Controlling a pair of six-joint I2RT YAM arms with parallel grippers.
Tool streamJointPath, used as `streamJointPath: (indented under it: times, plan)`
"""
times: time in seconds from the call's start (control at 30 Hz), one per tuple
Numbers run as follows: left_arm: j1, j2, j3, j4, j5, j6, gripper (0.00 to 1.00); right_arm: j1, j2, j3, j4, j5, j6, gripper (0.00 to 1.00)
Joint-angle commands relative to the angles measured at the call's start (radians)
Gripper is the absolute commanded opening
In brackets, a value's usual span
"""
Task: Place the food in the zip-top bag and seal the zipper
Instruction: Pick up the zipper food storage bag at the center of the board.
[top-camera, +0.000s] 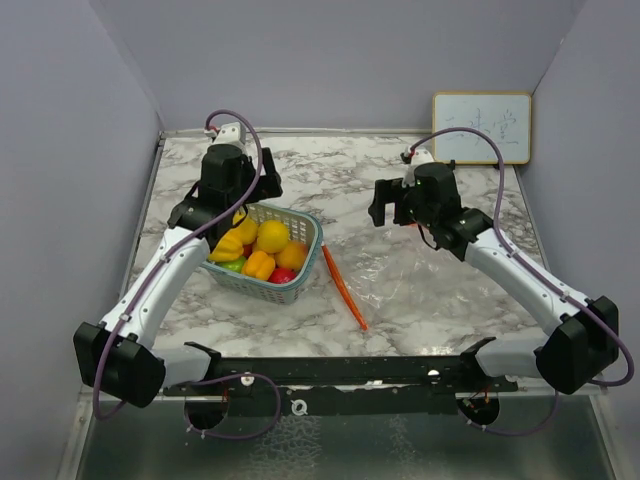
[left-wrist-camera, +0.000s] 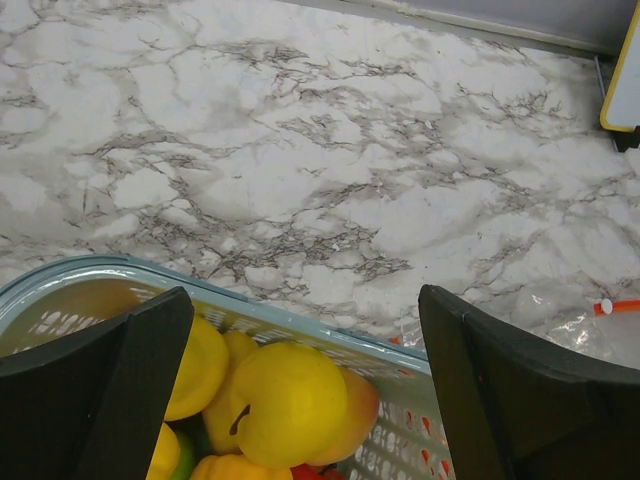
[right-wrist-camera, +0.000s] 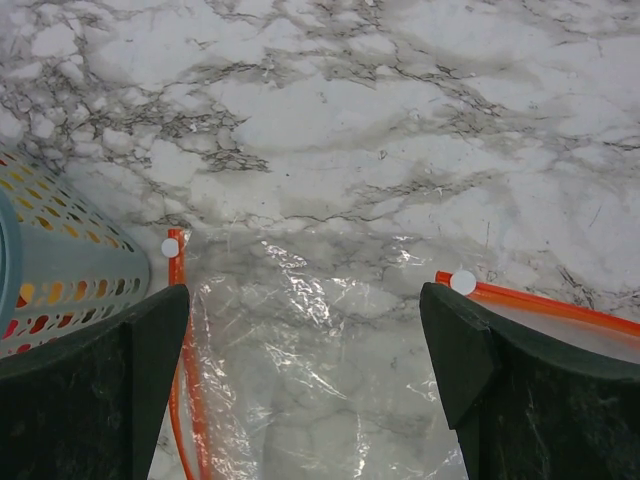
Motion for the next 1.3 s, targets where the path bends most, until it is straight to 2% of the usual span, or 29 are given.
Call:
streamJointPath:
  times: [0.0,0.13,0.27,0.37,0.5,0.8,1.07,1.17,1.23,1.27]
  plan:
    - [-0.005,-0.044,-0.036,0.106,0.092,0.105,0.99,0.006,-0.002,0.049,-0.046,0.104,0.026,0.99]
    - [-0.005,-0.085,-0.07,0.163,0.264,0.227,0.99,0.004,0.031,0.092,-0.131,0.193,0.062,0.99]
    - [-0.005,-0.127,-0.119,0.232,0.363,0.207,0.99,0.003,0.105,0.146,-0.288,0.369,0.152,0.99]
    - [-0.004,-0.132,-0.13,0.24,0.4,0.185,0.99,-0.011,0.135,0.144,-0.34,0.418,0.187,0.99]
    - [-0.005,-0.132,-0.142,0.225,0.407,0.182,0.99,-0.035,0.136,0.094,-0.3,0.317,0.206,0.99]
    - [-0.004,-0.147,-0.175,0.23,0.409,0.192,0.99,-0.036,0.222,0.086,-0.325,0.295,0.192,0.99]
    - [-0.005,-0.142,-0.196,0.252,0.416,0.182,0.99,-0.037,0.213,-0.018,-0.369,0.417,0.231,1.0]
    - [-0.005,-0.142,-0.203,0.26,0.422,0.177,0.99,-0.036,0.226,-0.04,-0.373,0.464,0.246,0.89]
    - [-0.005,-0.142,-0.208,0.263,0.426,0.174,0.99,-0.036,0.236,-0.048,-0.375,0.481,0.263,0.75]
    - [-0.004,-0.146,-0.208,0.263,0.425,0.174,0.99,-0.036,0.237,-0.052,-0.373,0.487,0.268,0.63]
